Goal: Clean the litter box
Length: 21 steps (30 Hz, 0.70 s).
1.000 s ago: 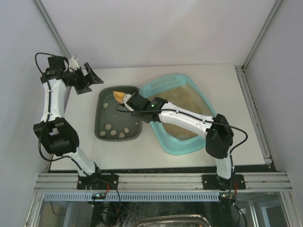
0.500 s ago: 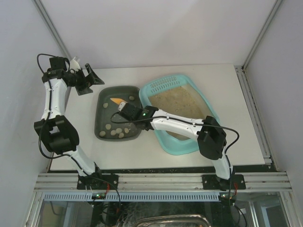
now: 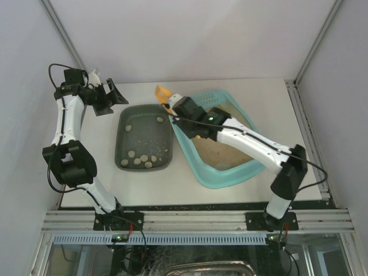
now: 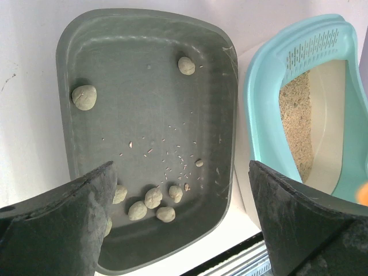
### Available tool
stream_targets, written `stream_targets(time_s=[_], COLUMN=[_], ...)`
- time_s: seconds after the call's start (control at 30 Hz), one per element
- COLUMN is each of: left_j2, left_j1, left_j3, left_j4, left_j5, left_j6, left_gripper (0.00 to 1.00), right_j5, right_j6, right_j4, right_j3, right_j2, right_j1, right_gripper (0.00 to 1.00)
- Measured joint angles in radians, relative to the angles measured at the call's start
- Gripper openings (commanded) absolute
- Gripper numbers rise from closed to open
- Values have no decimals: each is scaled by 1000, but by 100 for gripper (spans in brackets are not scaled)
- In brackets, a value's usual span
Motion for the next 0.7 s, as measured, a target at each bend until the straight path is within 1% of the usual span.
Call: stream_targets(time_s=[0.1, 0.23, 0.3, 0.37, 0.47, 0.57, 0.63, 0.7], left_j2=[-2, -11, -18, -19, -19, -32, -26, -3], left_j1=[-3, -5, -14, -37, -95, -146, -179, -216], left_j3=[0, 0, 4, 13, 7, -58, -71, -44], left_j4=[1, 42, 74, 100, 151, 246, 257, 253], left_j5=[-4, -34, -67, -108, -174, -218, -246, -292], left_j6=[8, 7, 4, 2, 2, -18, -13, 31], left_gripper=[100, 100, 100, 100, 100, 100, 100, 100], right_j5=[-87, -229, -285, -322, -375, -438, -491, -550], right_j6=[57, 127, 151, 166, 174, 173, 173, 172], right_j4=[6, 18, 18, 16, 16, 24, 30, 42], right_j3=[-72, -265, -352, -409, -468, -502, -513, -524], right_j2=[-115, -280, -327, -342, -341, -340, -333, -312], right_j1=[-69, -193, -254, -304, -342, -379, -401, -431], right_gripper=[0, 0, 0, 0, 0, 0, 0, 0])
